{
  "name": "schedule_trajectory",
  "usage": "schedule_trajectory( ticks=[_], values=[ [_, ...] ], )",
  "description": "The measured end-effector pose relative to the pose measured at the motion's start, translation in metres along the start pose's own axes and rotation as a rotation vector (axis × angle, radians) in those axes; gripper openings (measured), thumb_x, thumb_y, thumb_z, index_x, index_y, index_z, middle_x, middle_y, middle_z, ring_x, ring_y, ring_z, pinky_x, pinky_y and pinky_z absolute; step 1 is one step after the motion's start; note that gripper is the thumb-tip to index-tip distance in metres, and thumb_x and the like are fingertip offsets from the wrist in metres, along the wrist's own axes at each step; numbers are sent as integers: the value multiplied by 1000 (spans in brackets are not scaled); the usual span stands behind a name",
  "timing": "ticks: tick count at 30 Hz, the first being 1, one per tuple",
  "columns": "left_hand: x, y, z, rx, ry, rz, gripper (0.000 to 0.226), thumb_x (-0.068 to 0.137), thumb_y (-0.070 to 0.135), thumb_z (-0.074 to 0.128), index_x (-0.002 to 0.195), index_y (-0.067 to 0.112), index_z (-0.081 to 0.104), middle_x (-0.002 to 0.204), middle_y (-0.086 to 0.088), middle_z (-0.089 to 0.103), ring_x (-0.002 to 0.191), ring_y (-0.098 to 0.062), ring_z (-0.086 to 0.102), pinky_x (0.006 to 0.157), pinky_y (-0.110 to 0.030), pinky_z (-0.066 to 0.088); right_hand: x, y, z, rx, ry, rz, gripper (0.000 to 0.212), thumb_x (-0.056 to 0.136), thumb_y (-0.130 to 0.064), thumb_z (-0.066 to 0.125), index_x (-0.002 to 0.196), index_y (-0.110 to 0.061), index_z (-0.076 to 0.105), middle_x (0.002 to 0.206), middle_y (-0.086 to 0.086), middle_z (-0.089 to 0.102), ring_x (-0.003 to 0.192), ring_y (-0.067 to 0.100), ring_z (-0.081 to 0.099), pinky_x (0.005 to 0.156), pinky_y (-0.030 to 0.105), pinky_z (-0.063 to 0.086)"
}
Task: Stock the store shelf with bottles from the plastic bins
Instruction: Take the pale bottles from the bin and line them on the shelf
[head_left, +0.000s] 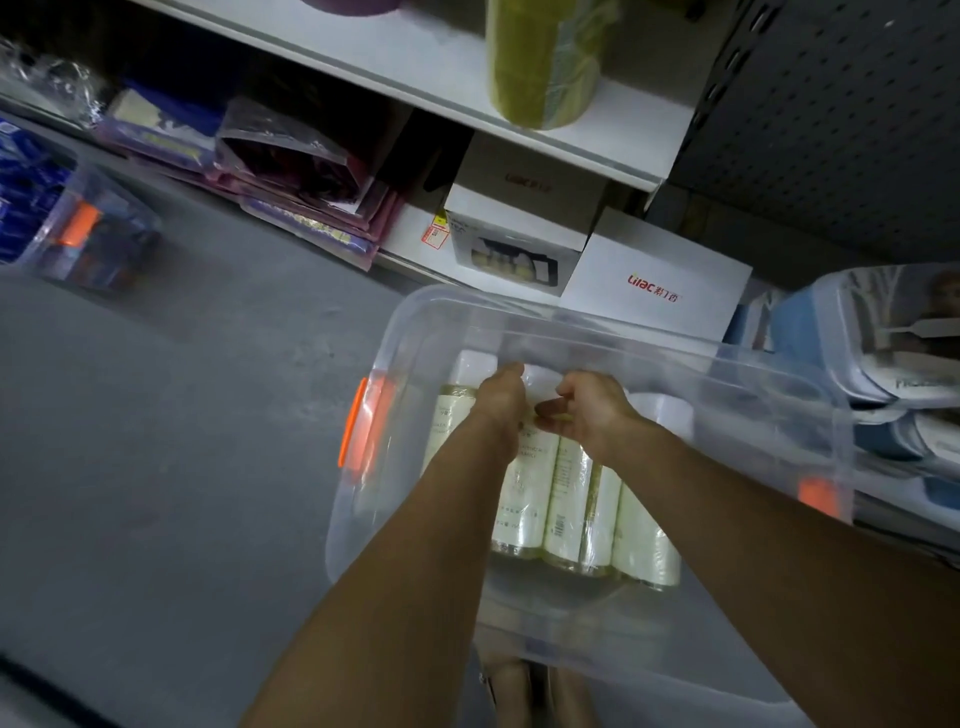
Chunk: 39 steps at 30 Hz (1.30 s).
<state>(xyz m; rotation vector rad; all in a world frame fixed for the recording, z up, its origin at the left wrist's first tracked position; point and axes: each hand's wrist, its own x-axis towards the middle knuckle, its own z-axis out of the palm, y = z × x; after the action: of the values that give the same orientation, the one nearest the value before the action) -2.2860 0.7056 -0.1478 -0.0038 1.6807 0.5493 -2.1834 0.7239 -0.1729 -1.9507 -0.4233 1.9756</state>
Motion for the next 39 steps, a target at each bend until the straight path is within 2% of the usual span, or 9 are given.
schedule_trajectory(
  ticks=[3, 6, 11, 15, 19, 23, 28, 34, 39],
  values=[
    [1, 4, -4, 4, -14, -18, 35, 102, 34, 45, 120, 8, 61, 89, -6, 59, 75, -18, 54, 61, -27, 43, 3, -2, -12, 47, 19, 44, 21, 92, 4, 40, 106, 0, 54, 84, 20, 60, 54, 26, 62, 54, 36, 53],
    [-2, 6, -10, 21, -39, -20, 24, 103, 28, 46, 87, 14, 57, 79, -2, 58, 66, -14, 51, 54, -26, 36, 5, -4, -20, 51, 34, 65, 32, 91, 4, 39, 118, 2, 56, 97, 17, 58, 45, 17, 50, 46, 28, 46],
    [-7, 3, -18, 41, -86, 41, 25, 102, 23, 49, 79, 16, 53, 76, 0, 55, 65, -13, 48, 53, -24, 37, -5, -4, -28, 132, 4, 72, 33, 90, 3, 39, 116, -1, 59, 90, 11, 57, 45, 14, 41, 42, 25, 40],
    [-11, -3, -23, 107, -137, 155, 15, 94, 25, 66, 103, 15, 62, 99, -5, 64, 81, -17, 59, 61, -27, 47, -16, -5, -33, 89, -67, 43, 35, 93, -1, 40, 119, -1, 64, 78, 6, 56, 49, 13, 40, 48, 28, 38],
    [-7, -29, -29, 150, -246, 303, 61, 74, 23, 85, 126, 19, 54, 118, -10, 67, 106, -30, 66, 90, -47, 57, -27, -8, -40, -5, -105, -8, 40, 92, 0, 36, 114, -4, 69, 77, 4, 61, 54, 13, 42, 53, 27, 38],
    [-6, -34, -32, 203, -270, 391, 58, 76, 28, 84, 128, 18, 60, 114, -8, 71, 105, -29, 69, 84, -40, 60, -34, -5, -46, -87, -96, -66, 42, 88, 0, 37, 104, -11, 74, 82, 5, 61, 69, 16, 49, 58, 28, 42],
    [-26, -33, -41, 216, -297, 501, 41, 82, 11, 78, 122, 6, 67, 109, -10, 73, 94, -20, 71, 75, -27, 59, -50, -1, -51, -12, -155, -63, 38, 92, -5, 37, 102, -12, 73, 115, 7, 71, 112, 25, 63, 100, 40, 48],
    [-62, -54, -56, 107, -293, 572, 43, 78, -3, 77, 120, 1, 68, 108, -6, 75, 99, -18, 71, 80, -27, 57, -91, -9, -54, -50, -207, -56, 34, 96, -13, 38, 94, -10, 72, 106, 9, 73, 105, 22, 66, 111, 40, 40],
    [-93, -66, -66, 30, -228, 601, 59, 65, 7, 90, 119, -1, 68, 115, -17, 72, 106, -31, 68, 90, -41, 57, -130, -18, -56, -172, -268, -52, 38, 98, -19, 38, 106, -9, 74, 108, 7, 75, 109, 21, 67, 111, 38, 40]
  ],
)
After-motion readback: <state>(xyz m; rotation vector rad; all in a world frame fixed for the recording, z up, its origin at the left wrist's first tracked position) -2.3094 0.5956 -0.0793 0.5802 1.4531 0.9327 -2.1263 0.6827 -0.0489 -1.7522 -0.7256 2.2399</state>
